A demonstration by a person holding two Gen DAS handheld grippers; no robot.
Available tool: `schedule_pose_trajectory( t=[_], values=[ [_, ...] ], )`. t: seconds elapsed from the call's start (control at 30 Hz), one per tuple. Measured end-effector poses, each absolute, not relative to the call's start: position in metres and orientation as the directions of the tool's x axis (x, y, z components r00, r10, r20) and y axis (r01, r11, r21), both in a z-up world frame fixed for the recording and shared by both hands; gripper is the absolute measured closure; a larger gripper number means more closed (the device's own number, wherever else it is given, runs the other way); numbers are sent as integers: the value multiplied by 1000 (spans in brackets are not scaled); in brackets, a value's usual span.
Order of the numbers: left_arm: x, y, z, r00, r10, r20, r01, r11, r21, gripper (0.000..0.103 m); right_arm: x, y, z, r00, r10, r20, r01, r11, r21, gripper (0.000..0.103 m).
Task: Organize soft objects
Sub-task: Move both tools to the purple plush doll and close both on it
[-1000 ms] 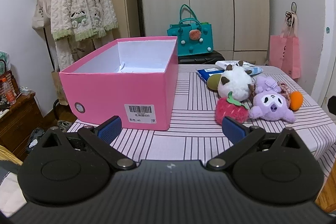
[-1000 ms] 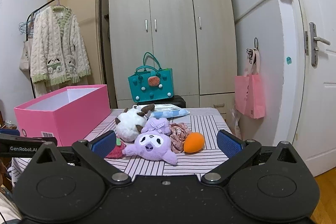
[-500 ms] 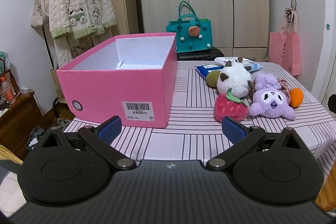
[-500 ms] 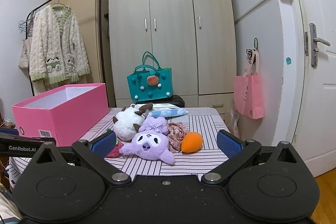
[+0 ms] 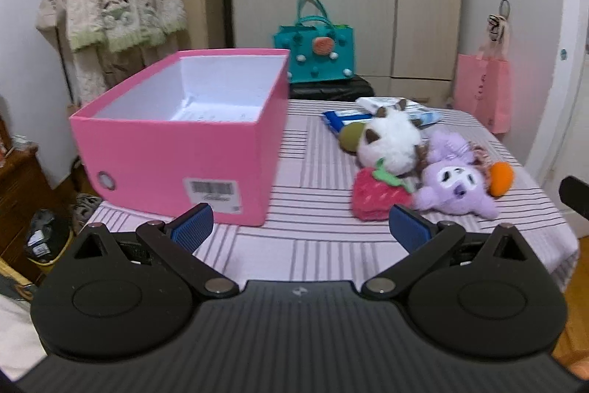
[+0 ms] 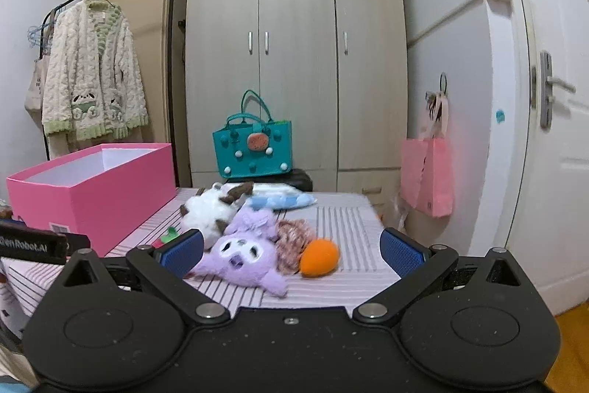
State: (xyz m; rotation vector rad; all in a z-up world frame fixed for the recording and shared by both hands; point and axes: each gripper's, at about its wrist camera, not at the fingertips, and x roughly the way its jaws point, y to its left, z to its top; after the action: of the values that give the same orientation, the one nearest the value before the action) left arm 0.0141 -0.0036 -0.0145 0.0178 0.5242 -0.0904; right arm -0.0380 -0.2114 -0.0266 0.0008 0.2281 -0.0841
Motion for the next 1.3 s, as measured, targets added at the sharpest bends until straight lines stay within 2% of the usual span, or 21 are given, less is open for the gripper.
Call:
schedule_pose_trajectory(
  t=[0.13,0.23,0.33,0.47,0.63,0.8,0.9,1.03,1.13,1.23,1.3],
  values=[
    [19,-15,0,874,-111,-474,140,990,26,0,-32,-230,-14,978,-57,-200,63,998,21,0],
    [23,-26,11,890,-127,-438,175,982,71,0,-11,-243,-12,949,-78,-306,82,997,0,0],
    [34,-36,21,880,-186,-437,237,970,63,0,1,-249,-17,939,-53,-339,51,999,-16,0],
    [52,-50,24,858,-240,-455,292,955,45,0,16,-250,-30,920,97,-380,-75,995,73,0],
    [78,-70,15,789,-353,-503,397,918,-21,0,38,-238,-53,890,197,-412,-174,980,92,5],
    [91,-88,2,755,-406,-515,470,883,-6,0,53,-230,-74,863,292,-412,-274,956,105,10],
    [98,-100,-7,725,-441,-529,533,846,27,3,57,-227,-80,860,314,-402,-305,948,90,13],
    [100,-114,-14,707,-469,-529,587,807,69,3,74,-229,-87,838,313,-447,-294,949,113,16],
    [113,-120,-22,656,-484,-579,608,794,25,4,79,-229,-89,842,307,-443,-305,949,77,17],
    [125,-121,-30,618,-482,-621,611,792,-7,9,80,-227,-91,846,307,-437,-320,946,45,20],
    [130,-124,-35,611,-462,-643,610,792,11,15,80,-225,-93,843,311,-438,-329,944,36,30]
  ],
)
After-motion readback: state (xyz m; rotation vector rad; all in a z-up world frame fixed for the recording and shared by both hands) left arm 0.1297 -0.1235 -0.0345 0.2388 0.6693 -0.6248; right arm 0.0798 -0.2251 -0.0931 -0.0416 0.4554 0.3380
